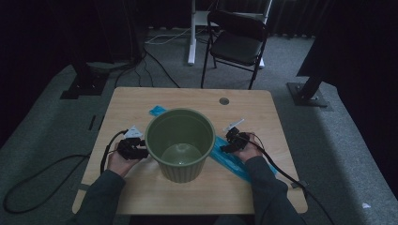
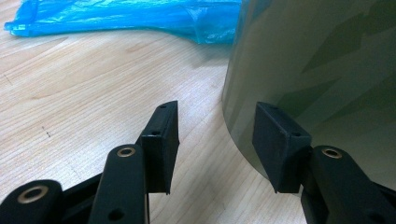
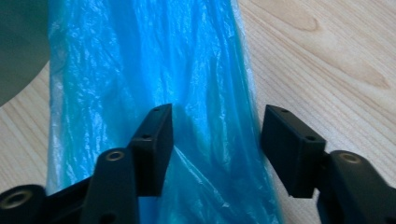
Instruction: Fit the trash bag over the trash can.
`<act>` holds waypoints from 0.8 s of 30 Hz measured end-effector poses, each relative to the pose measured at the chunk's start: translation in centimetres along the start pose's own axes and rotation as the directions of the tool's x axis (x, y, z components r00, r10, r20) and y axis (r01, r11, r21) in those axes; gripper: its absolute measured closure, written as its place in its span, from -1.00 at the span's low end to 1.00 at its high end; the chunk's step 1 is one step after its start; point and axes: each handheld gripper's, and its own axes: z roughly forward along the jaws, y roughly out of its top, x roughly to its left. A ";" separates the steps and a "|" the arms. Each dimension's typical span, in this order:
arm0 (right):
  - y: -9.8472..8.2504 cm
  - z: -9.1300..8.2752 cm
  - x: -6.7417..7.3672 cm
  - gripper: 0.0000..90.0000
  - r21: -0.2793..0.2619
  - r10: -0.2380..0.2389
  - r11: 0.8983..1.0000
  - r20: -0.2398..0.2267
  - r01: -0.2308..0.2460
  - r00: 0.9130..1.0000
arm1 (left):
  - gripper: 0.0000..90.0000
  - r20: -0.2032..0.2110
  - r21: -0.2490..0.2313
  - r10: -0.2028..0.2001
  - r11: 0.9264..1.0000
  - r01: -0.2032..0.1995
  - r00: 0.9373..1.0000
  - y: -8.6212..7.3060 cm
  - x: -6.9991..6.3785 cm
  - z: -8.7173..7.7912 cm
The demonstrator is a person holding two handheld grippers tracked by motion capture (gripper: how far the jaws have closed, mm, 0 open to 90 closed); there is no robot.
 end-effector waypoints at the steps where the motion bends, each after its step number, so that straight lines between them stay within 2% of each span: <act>1: 0.0 -0.1 0.1 0.15 -0.003 -0.001 1.000 -0.001 0.001 1.000 | 0.13 -0.001 -0.002 -0.001 1.000 0.001 1.000 0.0 -0.1 0.0; 2: 0.0 -0.1 0.1 0.15 -0.003 -0.001 1.000 -0.001 0.001 1.000 | 0.13 -0.001 -0.002 -0.001 1.000 0.001 1.000 0.0 -0.1 0.0; 3: 0.0 -0.2 0.1 0.33 -0.002 0.007 1.000 0.004 -0.007 1.000 | 0.13 -0.001 -0.002 0.001 1.000 -0.001 1.000 0.0 -0.1 -0.1; 4: 0.0 -0.2 0.1 0.33 -0.002 0.007 1.000 0.004 -0.007 1.000 | 0.13 -0.001 -0.002 0.001 1.000 -0.001 1.000 0.0 -0.1 -0.1; 5: 0.0 -0.2 0.0 0.48 0.000 0.016 1.000 0.008 -0.016 1.000 | 0.13 -0.002 0.000 0.001 1.000 -0.001 1.000 0.0 -0.1 -0.1; 8: 0.0 -0.2 0.0 0.54 0.001 0.016 1.000 0.010 -0.016 1.000 | 0.13 -0.003 0.002 0.002 1.000 -0.002 1.000 0.0 -0.1 -0.1; 9: 0.0 -0.3 -0.1 0.64 0.005 0.020 1.000 0.012 -0.020 1.000 | 0.13 -0.003 0.004 0.004 1.000 -0.004 1.000 0.0 -0.1 0.0; 10: 0.0 -0.3 -0.2 0.91 0.005 0.022 1.000 0.020 -0.022 1.000 | 0.13 -0.002 0.003 0.003 1.000 -0.003 1.000 0.0 -0.1 0.0; 12: 0.0 -0.3 -0.2 0.98 0.006 0.016 1.000 0.021 -0.017 1.000 | 0.13 -0.004 0.003 0.004 1.000 -0.004 1.000 0.1 -0.2 0.0; 16: 0.0 -0.4 -0.3 0.99 0.006 0.023 1.000 0.011 -0.023 1.000 | 0.13 -0.004 0.001 0.005 1.000 -0.005 1.000 0.1 -0.2 -0.1; 20: 0.2 -1.0 -0.5 0.99 -0.027 0.036 0.999 -0.006 -0.036 0.999 | 0.13 -0.004 0.001 0.002 1.000 -0.002 1.000 0.0 -0.1 -0.1; 21: 0.3 -2.2 -1.1 0.99 -0.070 0.062 0.995 -0.022 -0.064 0.998 | 0.13 -0.005 0.002 0.005 1.000 -0.005 1.000 0.0 -0.1 -0.1; 24: 0.3 -3.1 -1.5 0.99 -0.099 0.078 0.992 -0.035 -0.081 0.996 | 0.13 -0.005 0.001 0.006 1.000 -0.006 1.000 0.0 -0.2 -0.1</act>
